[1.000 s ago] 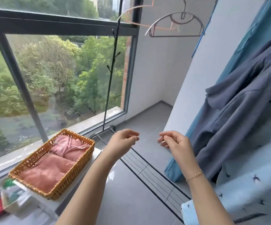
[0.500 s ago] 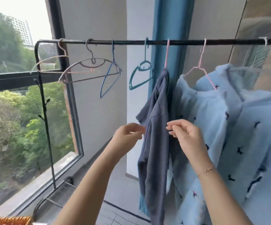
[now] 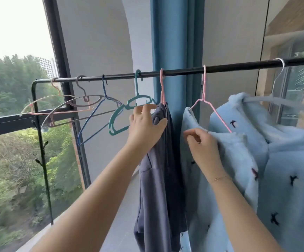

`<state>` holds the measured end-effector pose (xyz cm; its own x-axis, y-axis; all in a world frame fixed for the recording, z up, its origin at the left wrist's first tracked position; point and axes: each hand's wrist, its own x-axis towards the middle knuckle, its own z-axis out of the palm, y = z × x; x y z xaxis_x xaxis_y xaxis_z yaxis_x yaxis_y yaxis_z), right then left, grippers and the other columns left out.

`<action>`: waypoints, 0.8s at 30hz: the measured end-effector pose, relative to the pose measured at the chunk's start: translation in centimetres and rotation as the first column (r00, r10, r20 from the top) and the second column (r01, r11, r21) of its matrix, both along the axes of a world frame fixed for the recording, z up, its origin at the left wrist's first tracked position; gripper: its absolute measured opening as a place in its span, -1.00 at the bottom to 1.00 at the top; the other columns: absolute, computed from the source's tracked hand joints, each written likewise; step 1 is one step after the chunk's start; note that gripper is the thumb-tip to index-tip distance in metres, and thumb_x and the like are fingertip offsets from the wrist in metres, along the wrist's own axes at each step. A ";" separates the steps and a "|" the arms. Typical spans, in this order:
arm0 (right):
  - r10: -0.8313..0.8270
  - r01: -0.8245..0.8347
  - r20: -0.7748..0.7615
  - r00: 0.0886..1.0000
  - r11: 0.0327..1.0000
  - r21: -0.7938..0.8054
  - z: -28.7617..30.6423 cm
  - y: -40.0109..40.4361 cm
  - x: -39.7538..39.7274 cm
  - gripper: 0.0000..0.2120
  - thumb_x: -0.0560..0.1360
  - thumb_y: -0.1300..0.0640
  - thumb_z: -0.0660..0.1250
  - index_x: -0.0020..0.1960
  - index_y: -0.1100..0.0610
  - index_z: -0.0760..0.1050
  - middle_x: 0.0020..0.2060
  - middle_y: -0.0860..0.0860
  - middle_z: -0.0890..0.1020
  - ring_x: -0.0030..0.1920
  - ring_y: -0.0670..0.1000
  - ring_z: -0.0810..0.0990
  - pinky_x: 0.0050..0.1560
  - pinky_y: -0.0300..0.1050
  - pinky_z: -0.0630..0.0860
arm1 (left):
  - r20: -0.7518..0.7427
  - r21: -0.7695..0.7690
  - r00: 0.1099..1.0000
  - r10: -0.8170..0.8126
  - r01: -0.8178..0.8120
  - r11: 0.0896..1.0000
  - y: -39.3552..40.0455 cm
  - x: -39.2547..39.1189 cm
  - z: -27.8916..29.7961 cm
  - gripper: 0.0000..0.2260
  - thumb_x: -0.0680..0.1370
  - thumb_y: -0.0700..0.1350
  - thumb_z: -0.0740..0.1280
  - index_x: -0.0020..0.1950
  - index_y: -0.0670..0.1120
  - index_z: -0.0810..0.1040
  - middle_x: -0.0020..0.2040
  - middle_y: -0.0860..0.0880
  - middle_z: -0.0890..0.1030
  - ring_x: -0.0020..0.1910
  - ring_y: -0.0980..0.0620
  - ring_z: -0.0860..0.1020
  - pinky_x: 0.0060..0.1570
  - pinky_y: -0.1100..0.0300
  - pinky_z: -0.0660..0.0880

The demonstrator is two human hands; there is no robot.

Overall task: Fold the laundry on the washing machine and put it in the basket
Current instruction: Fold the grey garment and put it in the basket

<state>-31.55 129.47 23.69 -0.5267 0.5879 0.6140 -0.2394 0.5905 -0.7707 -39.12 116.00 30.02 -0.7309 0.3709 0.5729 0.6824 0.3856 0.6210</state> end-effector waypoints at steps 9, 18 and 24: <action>0.164 -0.173 -0.058 0.985 0.963 -0.207 4.5 4.9 -6.4 -0.78 0.54 0.22 0.18 -0.13 0.01 0.56 -0.14 0.01 0.65 -0.22 -0.07 0.61 -0.09 -0.15 0.57 | 0.246 -0.054 0.963 -0.112 0.129 0.990 4.1 -3.0 2.4 -0.49 0.56 -0.16 0.26 0.50 0.01 0.24 0.38 -0.04 0.41 0.19 -0.03 0.46 0.21 0.08 0.47; 0.297 -0.246 0.129 0.946 0.919 -0.309 7.6 3.7 -9.7 -0.76 0.50 -0.07 0.29 -0.12 0.12 0.48 -0.30 0.02 0.54 -0.39 -0.05 0.45 -0.40 -0.22 0.40 | 0.084 -0.065 0.993 0.083 -0.078 0.995 2.3 -3.1 0.5 -0.70 0.61 0.03 0.21 0.28 -0.07 0.35 0.01 -0.03 0.50 -0.07 -0.04 0.44 -0.21 0.17 0.29; 0.460 -0.360 0.235 0.856 0.858 -0.366 9.3 1.0 -11.0 -0.67 0.45 -0.19 0.30 -0.14 0.09 0.56 -0.51 -0.07 0.42 -0.56 -0.11 0.26 -0.57 -0.34 0.17 | -0.089 -0.066 0.968 0.236 -0.242 0.968 0.9 -2.9 0.4 -0.76 0.59 0.10 0.24 0.14 -0.02 0.40 -0.08 0.06 0.51 -0.11 -0.04 0.45 -0.23 0.13 0.33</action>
<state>-42.59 130.52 32.96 -0.8900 0.4030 0.2135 -0.1321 0.2204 -0.9664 -41.98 116.86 30.42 -0.7565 0.2356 0.6101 0.6111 0.5870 0.5310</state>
